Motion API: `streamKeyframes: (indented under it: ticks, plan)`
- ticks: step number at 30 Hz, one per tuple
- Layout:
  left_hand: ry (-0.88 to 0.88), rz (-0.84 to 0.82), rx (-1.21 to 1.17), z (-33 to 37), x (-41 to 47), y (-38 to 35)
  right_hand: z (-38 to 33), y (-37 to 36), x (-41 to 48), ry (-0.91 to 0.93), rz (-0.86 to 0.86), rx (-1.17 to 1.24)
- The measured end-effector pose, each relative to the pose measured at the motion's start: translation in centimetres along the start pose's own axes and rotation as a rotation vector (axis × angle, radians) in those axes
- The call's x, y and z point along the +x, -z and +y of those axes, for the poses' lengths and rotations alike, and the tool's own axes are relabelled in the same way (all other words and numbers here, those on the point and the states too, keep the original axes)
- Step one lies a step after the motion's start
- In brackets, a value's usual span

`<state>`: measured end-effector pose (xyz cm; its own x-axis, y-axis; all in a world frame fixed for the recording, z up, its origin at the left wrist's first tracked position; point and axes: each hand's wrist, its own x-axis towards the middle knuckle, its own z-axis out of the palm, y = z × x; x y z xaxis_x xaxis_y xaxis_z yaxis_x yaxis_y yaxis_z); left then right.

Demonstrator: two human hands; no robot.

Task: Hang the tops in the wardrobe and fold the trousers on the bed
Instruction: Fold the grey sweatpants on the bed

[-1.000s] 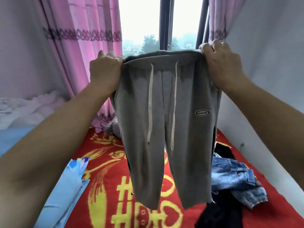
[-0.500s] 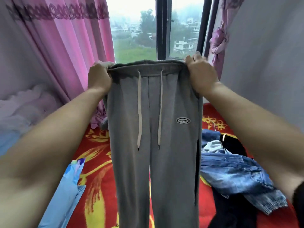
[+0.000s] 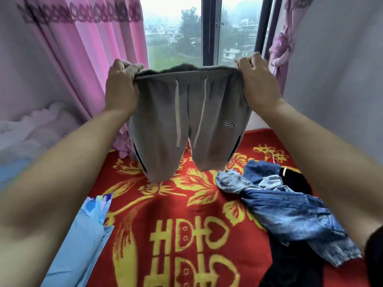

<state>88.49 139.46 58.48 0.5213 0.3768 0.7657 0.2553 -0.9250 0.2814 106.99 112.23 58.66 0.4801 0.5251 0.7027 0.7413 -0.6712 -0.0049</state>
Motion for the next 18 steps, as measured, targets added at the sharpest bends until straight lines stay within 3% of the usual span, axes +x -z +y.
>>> streamKeyframes:
  ticks: [7, 12, 15, 18]
  plan:
    - [0.026, -0.282, 0.137, -3.2, -18.2, -3.9, -1.9, -6.5, -15.3, -0.043, -0.248, 0.059]
    - [0.15, -0.72, 0.148, -4.5, -38.1, -7.7, -3.2, -12.1, -32.4, -0.041, -0.678, 0.043]
    - [0.109, -1.007, 0.226, -4.4, -48.7, -9.1, -3.7, -14.2, -42.3, -0.005, -0.963, -0.031]
    - [0.105, -1.194, 0.283, -3.5, -56.5, -9.3, -4.6, -15.3, -50.3, 0.032, -1.192, -0.091]
